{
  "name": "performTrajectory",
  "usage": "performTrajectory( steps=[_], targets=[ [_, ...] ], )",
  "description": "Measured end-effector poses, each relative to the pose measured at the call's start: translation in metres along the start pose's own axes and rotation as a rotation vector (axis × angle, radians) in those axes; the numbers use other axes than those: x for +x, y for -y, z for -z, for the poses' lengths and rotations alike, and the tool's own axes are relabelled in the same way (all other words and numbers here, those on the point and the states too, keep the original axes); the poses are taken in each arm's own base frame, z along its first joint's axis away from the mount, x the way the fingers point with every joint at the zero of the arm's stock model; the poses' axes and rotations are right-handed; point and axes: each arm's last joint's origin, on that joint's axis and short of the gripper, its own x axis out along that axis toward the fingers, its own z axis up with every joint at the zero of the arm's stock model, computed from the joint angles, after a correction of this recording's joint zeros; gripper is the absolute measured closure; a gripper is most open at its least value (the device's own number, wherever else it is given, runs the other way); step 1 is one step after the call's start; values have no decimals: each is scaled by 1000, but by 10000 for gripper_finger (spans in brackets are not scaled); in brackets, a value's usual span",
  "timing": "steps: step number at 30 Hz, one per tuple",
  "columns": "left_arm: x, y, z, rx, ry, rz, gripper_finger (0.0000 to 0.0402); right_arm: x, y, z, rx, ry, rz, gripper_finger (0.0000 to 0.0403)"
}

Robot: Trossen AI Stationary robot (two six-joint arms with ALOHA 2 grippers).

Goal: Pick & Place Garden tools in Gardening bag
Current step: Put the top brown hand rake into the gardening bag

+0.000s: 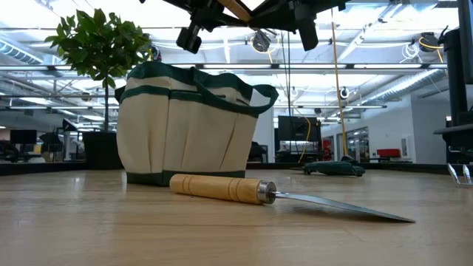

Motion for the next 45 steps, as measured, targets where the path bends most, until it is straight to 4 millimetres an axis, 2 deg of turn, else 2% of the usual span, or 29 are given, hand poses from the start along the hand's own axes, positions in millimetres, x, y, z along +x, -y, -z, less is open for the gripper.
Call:
performTrajectory(
  steps=[4,9,14,21,29,36,45],
  targets=[
    [0,1,-1,42,22,2,272,0,0,1,49,-4,-5,347],
    [1,0,-1,70,21,-3,246,0,-2,2,49,-21,-25,372],
    [0,-1,-2,83,30,-10,235,0,-3,3,42,-29,-32,402],
    [0,-1,-2,75,31,-11,242,0,-3,3,43,-27,-31,403],
    [0,0,-3,74,30,-4,284,0,-1,1,88,-30,2,375],
    [0,-1,-3,71,26,-4,317,0,-1,1,85,-28,1,325],
    [-1,0,-4,29,6,12,322,-4,-2,-1,-39,-90,35,264]
  ],
)
